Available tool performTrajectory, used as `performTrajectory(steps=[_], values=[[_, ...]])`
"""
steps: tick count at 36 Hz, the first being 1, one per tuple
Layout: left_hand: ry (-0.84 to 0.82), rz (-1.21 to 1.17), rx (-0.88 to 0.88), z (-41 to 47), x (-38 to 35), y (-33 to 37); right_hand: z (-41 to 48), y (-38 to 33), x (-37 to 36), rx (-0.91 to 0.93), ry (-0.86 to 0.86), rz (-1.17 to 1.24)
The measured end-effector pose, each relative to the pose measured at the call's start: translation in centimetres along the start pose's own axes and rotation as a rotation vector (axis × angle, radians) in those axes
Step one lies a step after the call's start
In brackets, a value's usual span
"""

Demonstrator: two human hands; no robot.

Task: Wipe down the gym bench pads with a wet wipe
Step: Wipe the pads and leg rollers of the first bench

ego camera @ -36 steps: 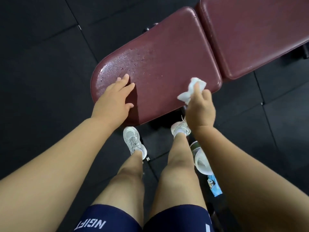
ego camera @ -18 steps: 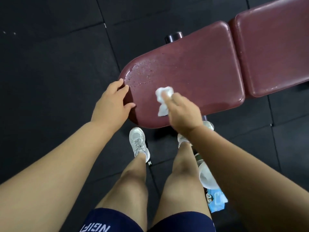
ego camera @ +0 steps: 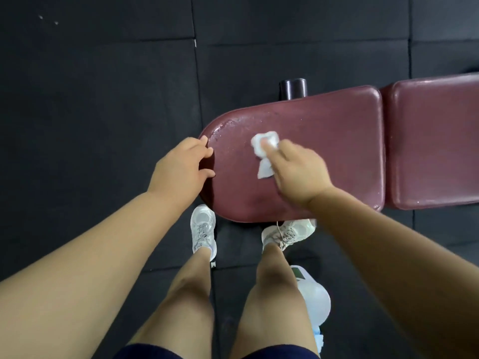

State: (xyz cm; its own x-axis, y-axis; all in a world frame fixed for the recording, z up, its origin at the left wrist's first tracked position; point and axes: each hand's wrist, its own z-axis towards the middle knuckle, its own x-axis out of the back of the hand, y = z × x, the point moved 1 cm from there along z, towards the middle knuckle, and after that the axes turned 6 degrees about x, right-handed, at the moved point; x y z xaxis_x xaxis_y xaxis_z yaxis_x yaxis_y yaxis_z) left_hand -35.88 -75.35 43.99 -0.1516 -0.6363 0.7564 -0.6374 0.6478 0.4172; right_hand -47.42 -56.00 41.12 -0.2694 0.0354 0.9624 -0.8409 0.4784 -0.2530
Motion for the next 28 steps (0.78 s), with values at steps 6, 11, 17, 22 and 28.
performTrajectory(steps=[6, 11, 17, 22, 28], values=[[0.033, -0.102, 0.091, 0.1, -0.2, 0.3, 2.2, 5.8, 2.5, -0.759, 0.138, 0.097], [0.042, -0.166, 0.233, -0.3, -0.8, -0.1, 4.4, -1.1, 0.4, -0.552, 0.129, 0.221], [0.025, -0.166, 0.272, -0.6, -0.8, -0.6, 3.9, -5.4, -0.5, 0.13, -0.096, 0.188], [0.02, -0.194, 0.287, -0.7, -0.8, -1.2, 5.1, 1.0, 1.6, -0.32, 0.035, 0.037], [-0.025, -0.219, 0.256, -0.8, -0.5, -2.5, 7.7, -1.7, 0.9, -0.561, 0.04, 0.081]])
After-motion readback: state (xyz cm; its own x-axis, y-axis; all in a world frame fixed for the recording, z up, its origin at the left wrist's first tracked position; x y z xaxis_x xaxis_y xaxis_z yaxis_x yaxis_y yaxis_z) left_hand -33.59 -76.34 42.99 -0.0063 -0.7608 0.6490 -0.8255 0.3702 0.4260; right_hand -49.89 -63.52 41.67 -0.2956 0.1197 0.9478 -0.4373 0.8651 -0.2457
